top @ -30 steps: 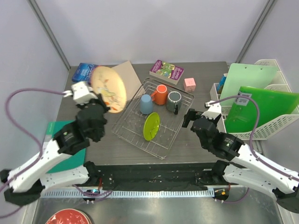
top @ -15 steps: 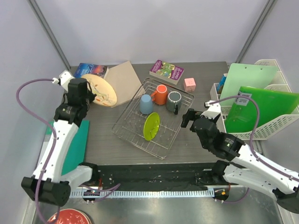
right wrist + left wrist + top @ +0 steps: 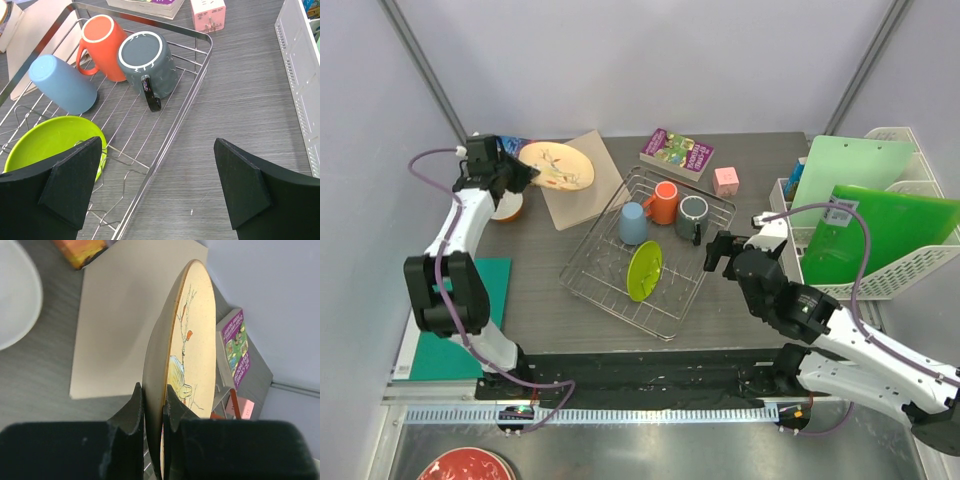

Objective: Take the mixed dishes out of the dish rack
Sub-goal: Place the plate at the center of the board.

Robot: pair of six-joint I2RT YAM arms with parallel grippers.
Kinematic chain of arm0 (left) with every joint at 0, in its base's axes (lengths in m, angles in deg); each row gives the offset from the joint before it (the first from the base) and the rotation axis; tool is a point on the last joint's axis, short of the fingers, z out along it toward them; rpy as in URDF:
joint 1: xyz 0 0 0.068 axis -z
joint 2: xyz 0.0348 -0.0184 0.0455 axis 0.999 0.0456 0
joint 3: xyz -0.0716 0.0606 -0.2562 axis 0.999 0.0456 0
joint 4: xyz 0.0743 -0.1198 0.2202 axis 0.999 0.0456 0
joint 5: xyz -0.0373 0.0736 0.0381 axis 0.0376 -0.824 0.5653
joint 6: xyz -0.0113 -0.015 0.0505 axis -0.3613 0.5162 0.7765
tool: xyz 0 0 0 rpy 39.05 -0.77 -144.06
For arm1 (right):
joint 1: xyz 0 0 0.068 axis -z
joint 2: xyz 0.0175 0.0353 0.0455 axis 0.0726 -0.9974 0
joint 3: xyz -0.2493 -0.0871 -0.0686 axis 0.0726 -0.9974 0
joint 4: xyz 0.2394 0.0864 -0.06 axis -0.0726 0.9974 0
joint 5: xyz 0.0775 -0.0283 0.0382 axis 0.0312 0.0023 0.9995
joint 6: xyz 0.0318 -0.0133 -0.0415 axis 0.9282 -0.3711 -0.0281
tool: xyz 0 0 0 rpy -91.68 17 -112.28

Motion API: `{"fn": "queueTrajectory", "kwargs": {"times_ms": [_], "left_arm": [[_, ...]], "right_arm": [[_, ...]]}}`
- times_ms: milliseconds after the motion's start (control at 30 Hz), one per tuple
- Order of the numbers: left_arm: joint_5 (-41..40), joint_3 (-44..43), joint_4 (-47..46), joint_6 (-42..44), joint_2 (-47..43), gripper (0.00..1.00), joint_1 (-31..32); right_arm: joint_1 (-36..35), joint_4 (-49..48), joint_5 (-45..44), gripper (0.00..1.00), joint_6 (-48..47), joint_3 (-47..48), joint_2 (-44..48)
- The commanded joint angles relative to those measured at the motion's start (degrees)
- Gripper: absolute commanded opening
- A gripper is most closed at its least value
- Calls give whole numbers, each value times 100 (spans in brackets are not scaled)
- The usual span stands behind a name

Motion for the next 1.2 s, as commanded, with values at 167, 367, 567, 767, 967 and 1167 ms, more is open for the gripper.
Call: {"fn": "queueTrajectory", "kwargs": {"times_ms": [167,367,567,767,967,1167], "left_arm": [[816,-1161,-1597,-141,1371,0,-10],[842,-1222,-1685,-185,1934,0,-19],[790,-1275,-1633,-114,2311,0,16],[746,-1442,-1440,9,2619,0,60],[667,-1609,-1114,149,2796,13,122],[658,-1627,-957,193,2655,40,122]], "right_arm": [[-18,-386,-125,99,-142,45,-281],[-9,-439,-222,99,-177,44,-447],[26,-509,-196,99,-186,53,-649],[44,-553,-161,99,-230,71,-711],[61,-553,-178,98,-248,36,-624],[70,-544,-170,99,-239,27,-606]]}}
